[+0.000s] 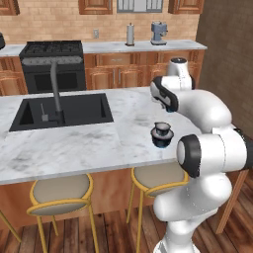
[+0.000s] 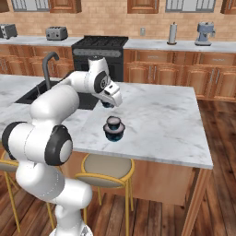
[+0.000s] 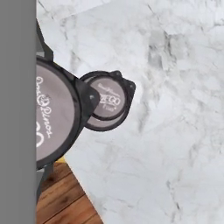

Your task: Stack the yogurt containers by placing the smaller containers on top of the larger containers.

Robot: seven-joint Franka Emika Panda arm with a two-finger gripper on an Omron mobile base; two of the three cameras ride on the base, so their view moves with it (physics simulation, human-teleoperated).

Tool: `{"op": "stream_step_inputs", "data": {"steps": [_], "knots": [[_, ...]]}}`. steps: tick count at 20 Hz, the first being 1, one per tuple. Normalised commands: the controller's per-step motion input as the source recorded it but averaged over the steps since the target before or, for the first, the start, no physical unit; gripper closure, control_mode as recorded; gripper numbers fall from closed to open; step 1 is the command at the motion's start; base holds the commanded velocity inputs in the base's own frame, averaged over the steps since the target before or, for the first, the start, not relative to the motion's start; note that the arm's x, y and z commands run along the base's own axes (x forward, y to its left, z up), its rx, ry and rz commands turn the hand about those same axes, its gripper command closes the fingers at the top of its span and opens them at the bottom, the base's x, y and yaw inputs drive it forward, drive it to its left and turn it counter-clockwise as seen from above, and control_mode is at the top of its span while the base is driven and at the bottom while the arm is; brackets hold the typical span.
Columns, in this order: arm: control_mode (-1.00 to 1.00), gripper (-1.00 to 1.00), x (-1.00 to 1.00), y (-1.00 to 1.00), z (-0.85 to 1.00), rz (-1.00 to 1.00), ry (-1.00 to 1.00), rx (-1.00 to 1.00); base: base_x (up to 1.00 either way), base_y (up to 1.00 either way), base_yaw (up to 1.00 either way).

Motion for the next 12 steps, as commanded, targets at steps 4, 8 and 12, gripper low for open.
{"op": "stream_step_inputs", "data": {"steps": [4, 8, 12], "knots": [[-1.0, 1.0, 0.0, -0.11, -0.02, 0.08, -0.04, 0.0, 0.0, 0.0, 0.0], [-1.0, 1.0, 0.0, 0.0, -0.01, 0.06, 0.0, 0.0, 0.0, 0.0, 0.0], [-1.0, 1.0, 0.11, 0.0, -0.06, 0.05, 0.0, 0.0, 0.0, 0.0, 0.0]]}}
